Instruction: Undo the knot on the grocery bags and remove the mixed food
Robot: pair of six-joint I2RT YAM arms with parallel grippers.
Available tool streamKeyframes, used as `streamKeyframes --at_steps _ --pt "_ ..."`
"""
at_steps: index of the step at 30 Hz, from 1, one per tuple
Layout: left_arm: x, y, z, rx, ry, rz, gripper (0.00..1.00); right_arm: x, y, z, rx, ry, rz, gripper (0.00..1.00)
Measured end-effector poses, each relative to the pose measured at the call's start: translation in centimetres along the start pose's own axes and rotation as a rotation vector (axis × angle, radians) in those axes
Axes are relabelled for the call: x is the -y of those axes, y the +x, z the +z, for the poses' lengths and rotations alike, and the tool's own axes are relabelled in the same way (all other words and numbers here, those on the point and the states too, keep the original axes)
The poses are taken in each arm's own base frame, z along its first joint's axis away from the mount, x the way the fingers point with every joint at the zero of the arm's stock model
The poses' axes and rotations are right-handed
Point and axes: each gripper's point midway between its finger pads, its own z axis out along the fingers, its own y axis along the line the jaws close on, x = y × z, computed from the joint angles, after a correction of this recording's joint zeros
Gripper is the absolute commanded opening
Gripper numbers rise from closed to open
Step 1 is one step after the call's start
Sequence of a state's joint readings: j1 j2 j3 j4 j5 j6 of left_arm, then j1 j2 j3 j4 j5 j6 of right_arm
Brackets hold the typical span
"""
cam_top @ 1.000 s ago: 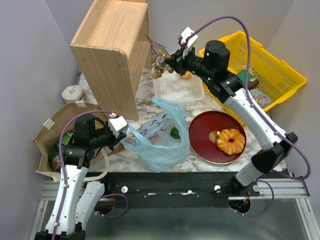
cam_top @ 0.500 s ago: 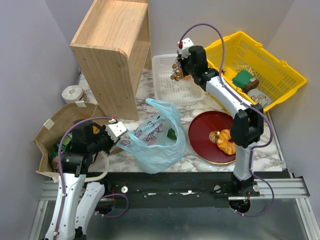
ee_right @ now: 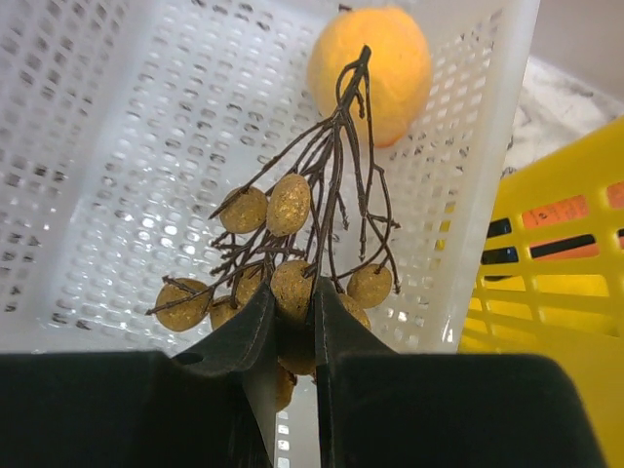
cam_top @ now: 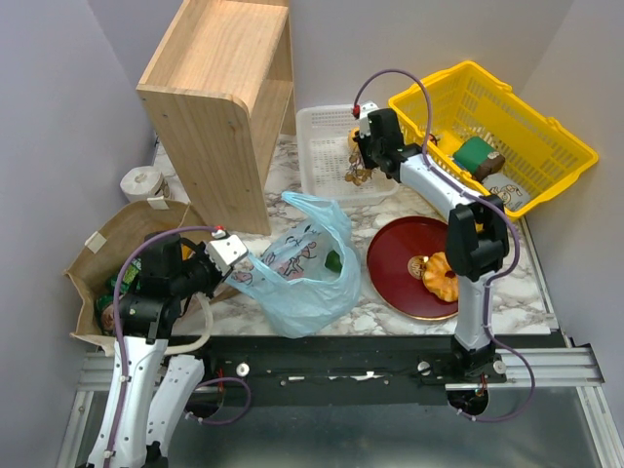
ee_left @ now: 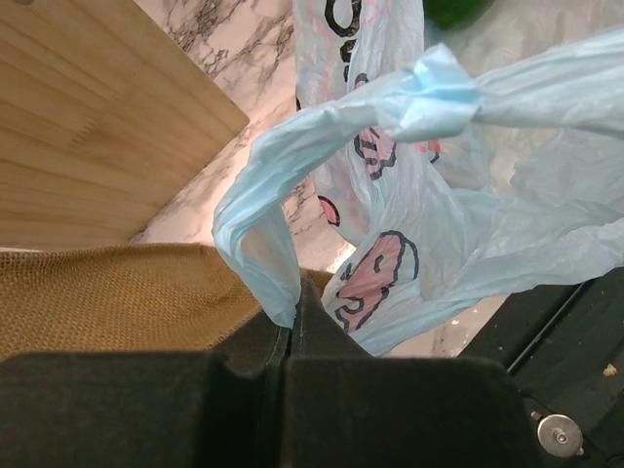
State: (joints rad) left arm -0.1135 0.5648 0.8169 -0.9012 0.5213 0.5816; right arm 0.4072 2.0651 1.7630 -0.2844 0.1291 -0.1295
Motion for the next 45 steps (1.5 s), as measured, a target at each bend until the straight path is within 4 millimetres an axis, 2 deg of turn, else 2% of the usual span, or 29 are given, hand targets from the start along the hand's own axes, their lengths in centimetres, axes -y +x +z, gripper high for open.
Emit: streamKeyframes --at_steps 2,3,6,9,13,15,17,18,20,21,22,24,27,30,32,33,34,35,36,38,39,42,45 --pt "-0.1 0.0 0.0 -0.001 -0.006 -0.001 0.00 0.5 1.2 0.6 -0.030 0.007 0.008 0.18" --pt "-0.1 0.0 0.0 -0.003 -0.008 -0.003 0.00 0.8 1.7 0.9 -0.040 0.005 0.012 0.38" --pt "-0.2 0.0 0.0 -0.002 -0.014 -0.003 0.00 0.9 2.6 1.6 -0.060 -0.012 0.013 0.62" --pt "-0.2 0.0 -0.1 0.000 -0.016 -0.001 0.00 0.9 3.1 1.9 -0.069 -0.032 0.000 0.70" --pt "-0.3 -0.1 -0.1 0.003 -0.017 0.000 0.00 0.7 2.8 1.7 -0.062 -0.051 -0.009 0.70" --pt "-0.3 -0.1 -0.1 0.004 -0.018 0.000 0.00 0.5 2.4 1.3 -0.054 -0.067 -0.005 0.70" --pt "-0.4 -0.2 0.0 0.008 -0.020 0.000 0.00 -0.1 1.4 0.2 -0.031 -0.108 0.005 0.74" --pt "-0.4 -0.3 0.0 0.009 -0.021 0.001 0.00 -0.7 0.8 -0.7 -0.015 -0.145 0.011 0.79" --pt "-0.5 -0.4 0.0 0.013 -0.023 0.002 0.00 -1.9 -1.5 -3.8 0.044 -0.234 0.021 0.84" --pt "-0.6 -0.5 0.1 0.015 -0.024 0.001 0.00 -2.6 -2.9 -5.9 0.085 -0.294 0.020 0.96" --pt "-0.7 -0.6 0.2 0.018 -0.024 0.002 0.00 -3.5 -4.5 -8.2 0.137 -0.361 0.011 1.00" --pt "-0.8 -0.8 0.3 0.023 -0.022 -0.002 0.00 -5.5 -8.0 -13.8 0.267 -0.504 -0.022 1.00" --pt "-1.0 -1.1 0.7 0.034 -0.013 -0.008 0.00 -9.2 -10.2 -21.8 0.417 -0.704 -0.112 1.00" --pt "-1.2 -1.6 0.9 0.050 -0.007 -0.011 0.00 -12.6 -9.3 -25.7 0.464 -0.827 -0.206 1.00" --pt "-1.3 -2.2 1.0 0.060 -0.002 -0.016 0.00 -15.1 -7.2 -26.2 0.442 -0.896 -0.268 1.00" --pt "-1.4 -2.4 1.0 0.065 -0.002 -0.015 0.00 -16.4 -5.1 -25.5 0.394 -0.919 -0.303 1.00" --pt "-1.6 -2.8 0.9 0.073 -0.003 -0.012 0.00 -17.2 -4.5 -25.5 0.381 -0.937 -0.317 1.00" --pt "-1.7 -3.2 0.9 0.080 -0.004 -0.008 0.00 -18.1 -3.1 -24.9 0.348 -0.944 -0.340 1.00" --pt "-1.8 -3.6 0.8 0.090 -0.006 -0.002 0.00 -18.8 -1.7 -24.4 0.312 -0.945 -0.358 0.93" --pt "-2.1 -4.3 0.6 0.107 -0.013 0.008 0.00 -19.7 0.4 -23.4 0.254 -0.934 -0.390 0.72" --pt "-2.2 -4.6 0.5 0.115 -0.018 0.013 0.00 -19.9 1.0 -22.8 0.232 -0.910 -0.399 0.50" --pt "-2.5 -5.6 -0.1 0.136 -0.031 0.031 0.00 -19.0 0.9 -21.5 0.222 -0.817 -0.412 0.00" --pt "-3.3 -7.4 -0.7 0.178 -0.060 0.063 0.00 -17.7 -0.5 -21.0 0.256 -0.723 -0.415 0.00"
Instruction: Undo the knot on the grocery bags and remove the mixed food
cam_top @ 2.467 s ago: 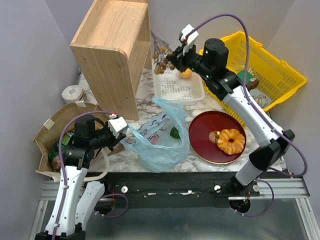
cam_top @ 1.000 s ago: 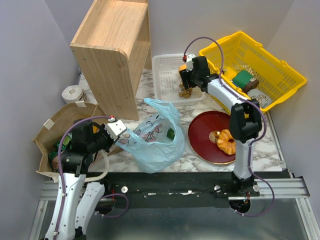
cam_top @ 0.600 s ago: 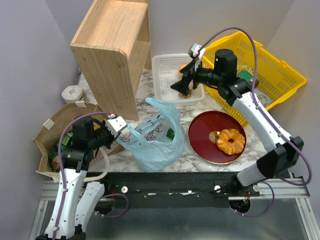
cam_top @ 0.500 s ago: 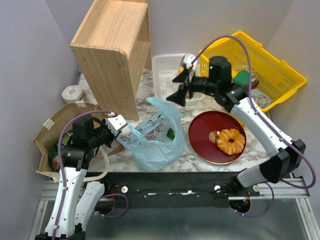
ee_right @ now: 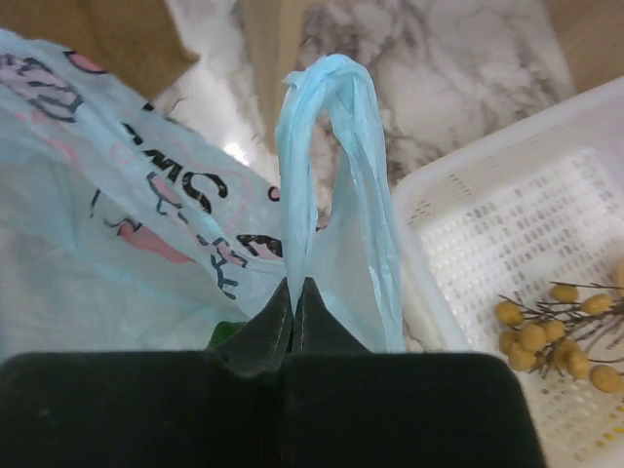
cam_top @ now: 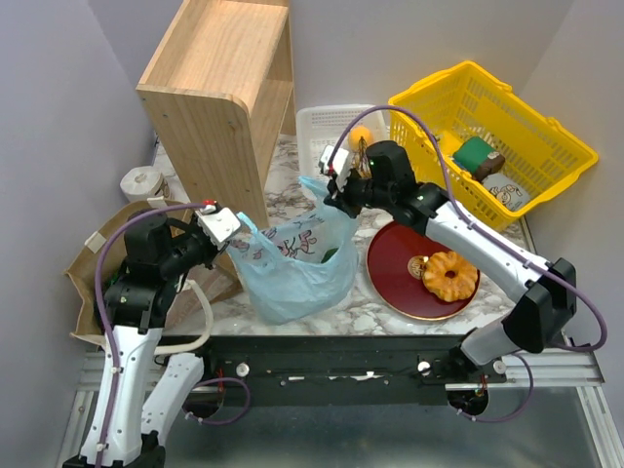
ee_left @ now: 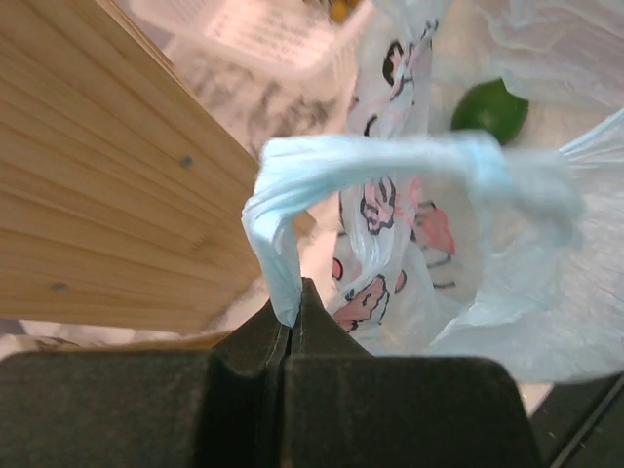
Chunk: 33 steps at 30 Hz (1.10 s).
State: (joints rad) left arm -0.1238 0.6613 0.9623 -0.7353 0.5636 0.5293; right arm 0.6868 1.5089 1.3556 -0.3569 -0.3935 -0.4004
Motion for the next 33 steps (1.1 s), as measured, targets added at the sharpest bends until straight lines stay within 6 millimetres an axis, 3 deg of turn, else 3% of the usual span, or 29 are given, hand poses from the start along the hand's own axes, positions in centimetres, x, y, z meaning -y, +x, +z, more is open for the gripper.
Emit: streamKeyframes --at_steps 4,8,11,14,15,17,20,22,23,24,25,27,29,31,32,33 --pt "-2.2 -4.6 -0.7 0.102 -0.056 0.059 0.00 1.7 -2.7 -1.7 0.063 0.097 -0.029 0.00" --pt "-3.5 -8.8 -1.2 0.184 -0.046 0.143 0.02 1.7 -4.7 -4.9 0.152 0.167 -0.033 0.01" --pt "-2.3 -8.5 -1.1 0.175 0.031 0.226 0.02 0.8 -2.3 -6.5 0.147 0.217 0.036 0.14" --pt "0.2 -6.3 -1.0 0.131 0.156 0.278 0.02 -0.6 3.7 -6.0 0.043 0.236 0.105 0.36" --pt "0.8 -5.7 -1.1 0.123 0.186 0.282 0.02 -1.0 5.9 -5.6 -0.006 0.237 0.122 0.49" --pt "2.8 -3.9 -1.2 0.104 0.262 0.292 0.02 -1.8 10.0 -5.3 -0.109 0.237 0.142 0.57" --pt "5.7 -0.7 -1.4 0.067 0.357 0.258 0.02 -1.9 10.7 -5.7 -0.141 0.244 0.144 0.64" --pt "7.0 0.3 -1.7 0.060 0.392 0.228 0.01 -1.6 8.9 -6.4 -0.114 0.247 0.127 0.69" --pt "7.5 0.6 -1.8 0.061 0.404 0.216 0.01 -1.3 7.1 -6.9 -0.080 0.248 0.116 0.70" --pt "7.9 0.6 -2.0 0.068 0.411 0.205 0.00 -1.0 4.7 -7.5 -0.034 0.239 0.098 0.86" --pt "8.1 0.6 -2.1 0.075 0.414 0.197 0.00 -0.7 1.9 -8.1 0.026 0.232 0.077 0.85" --pt "8.6 0.5 -2.2 0.092 0.419 0.179 0.00 -0.5 -4.4 -9.9 0.168 0.204 0.003 0.80" --pt "8.7 0.6 -2.0 0.094 0.420 0.153 0.00 -2.2 -9.6 -11.3 0.291 0.133 -0.103 0.76" --pt "8.7 0.9 -1.6 0.093 0.419 0.131 0.00 -5.6 -12.2 -11.5 0.362 0.015 -0.214 0.67" --pt "8.7 1.1 -1.5 0.091 0.420 0.121 0.00 -7.1 -12.4 -11.2 0.372 -0.042 -0.253 0.62" --pt "8.8 1.2 -1.3 0.089 0.421 0.113 0.00 -8.8 -12.3 -10.7 0.376 -0.109 -0.283 0.50"
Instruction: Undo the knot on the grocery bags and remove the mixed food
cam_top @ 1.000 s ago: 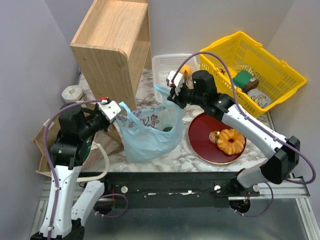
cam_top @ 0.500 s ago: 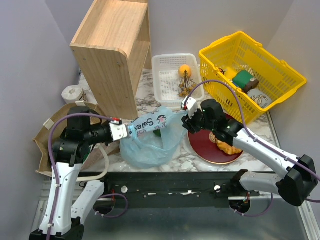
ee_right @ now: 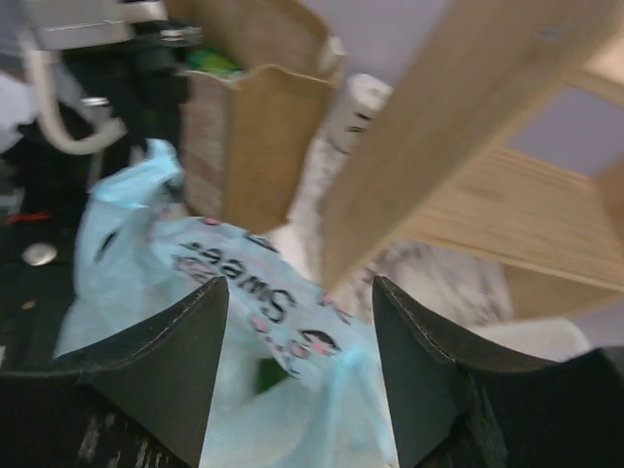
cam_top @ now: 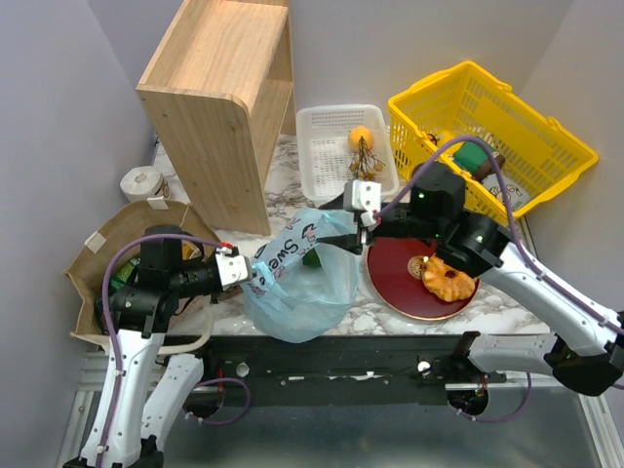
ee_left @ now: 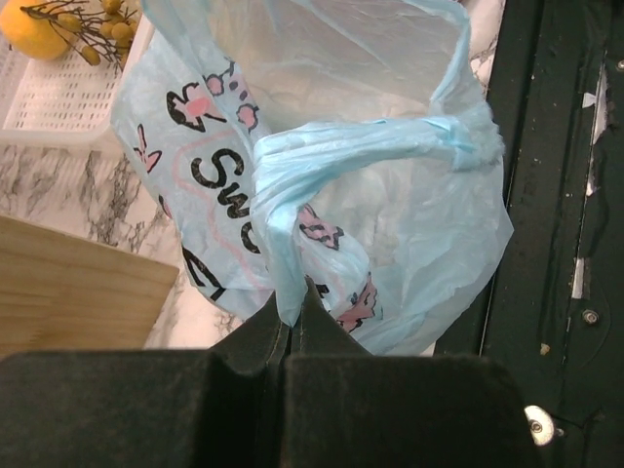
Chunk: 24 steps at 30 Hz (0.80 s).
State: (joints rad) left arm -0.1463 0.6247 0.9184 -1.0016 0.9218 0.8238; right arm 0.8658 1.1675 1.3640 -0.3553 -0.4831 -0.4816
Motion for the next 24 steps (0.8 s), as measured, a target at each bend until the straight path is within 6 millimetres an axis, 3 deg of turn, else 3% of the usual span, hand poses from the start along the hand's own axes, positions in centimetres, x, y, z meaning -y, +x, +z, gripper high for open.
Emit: streamKeyframes --at_steps 2,3,6,11,15,17,24 --pt "0.0 0.3 0.2 -0.001 0.000 -0.014 0.00 -2.0 1.1 1.2 -0.013 -0.104 -0.011 0.33" --pt "0.0 0.5 0.3 -0.003 -0.003 -0.022 0.00 -2.7 2.2 1.8 -0.033 -0.147 -0.012 0.18" --pt "0.1 1.0 0.4 -0.003 -0.017 -0.031 0.00 -4.6 6.0 3.5 -0.110 -0.270 -0.012 0.01" --pt "0.6 1.1 0.2 0.018 -0.054 -0.020 0.00 -8.7 10.2 4.4 -0.189 -0.462 -0.080 0.00" --pt "0.7 1.2 0.1 0.021 -0.069 -0.036 0.00 -11.8 13.0 3.8 -0.224 -0.586 -0.162 0.01" --pt "0.6 1.1 0.1 0.022 -0.075 -0.048 0.00 -12.8 14.7 3.5 -0.256 -0.630 -0.190 0.06" --pt "0.1 0.8 0.0 0.030 -0.104 -0.085 0.00 -12.5 21.3 4.9 -0.412 -0.640 -0.282 0.01"
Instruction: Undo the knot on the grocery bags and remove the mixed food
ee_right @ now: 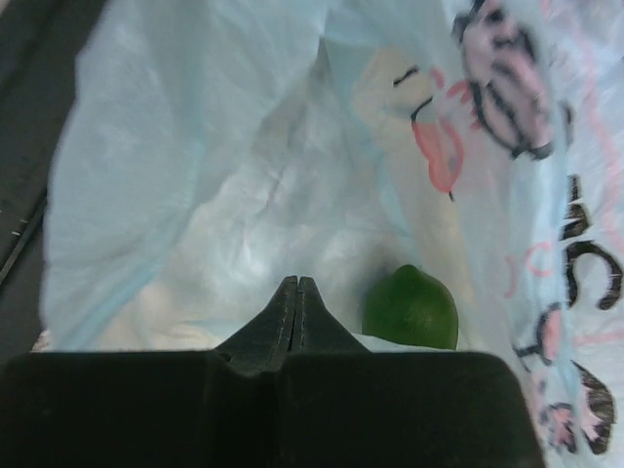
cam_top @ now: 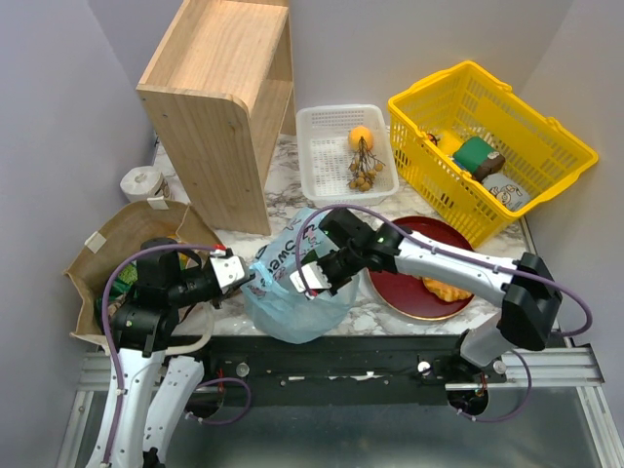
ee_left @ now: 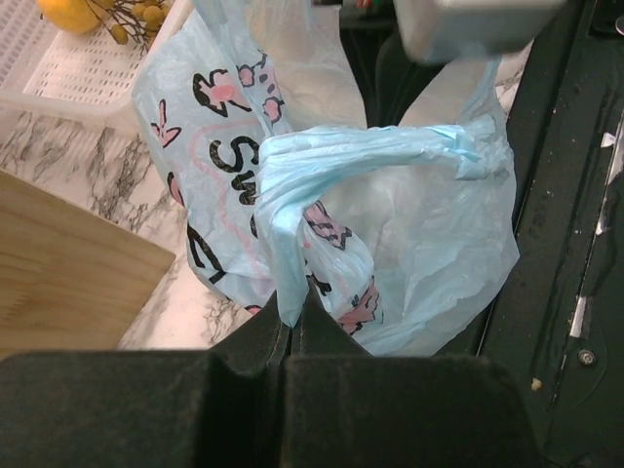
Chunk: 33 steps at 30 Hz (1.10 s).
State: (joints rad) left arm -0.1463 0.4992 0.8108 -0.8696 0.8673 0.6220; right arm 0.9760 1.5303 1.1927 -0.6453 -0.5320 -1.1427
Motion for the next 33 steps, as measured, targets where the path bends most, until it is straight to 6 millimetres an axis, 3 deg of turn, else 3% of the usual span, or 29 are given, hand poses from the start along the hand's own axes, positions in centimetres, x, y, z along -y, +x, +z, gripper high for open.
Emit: streamKeyframes --at_steps 6,8,12,15,18,24,33 --pt "0.2 0.3 0.0 -0.011 0.006 -0.010 0.00 1.4 3.1 2.2 -0.094 0.034 -0.039 0.01" --pt "0.4 0.7 -0.1 -0.024 0.016 -0.002 0.00 2.1 3.6 2.6 -0.110 0.049 -0.055 0.06" --pt "0.9 1.8 -0.3 -0.063 0.041 0.044 0.00 3.3 4.4 3.2 -0.139 0.074 -0.091 0.41" --pt "1.0 2.9 -0.2 -0.096 0.052 0.096 0.00 4.4 5.0 3.2 -0.160 0.092 -0.113 0.57" --pt "1.1 4.3 -0.1 -0.133 0.066 0.123 0.00 5.3 5.8 3.2 -0.181 0.107 -0.140 0.64" --pt "1.3 5.9 0.3 -0.165 0.092 0.133 0.00 6.7 7.4 3.1 -0.231 0.114 -0.170 0.66" --pt "0.9 6.1 0.6 -0.168 0.090 0.136 0.00 8.8 10.2 5.1 -0.310 0.089 -0.195 0.68"
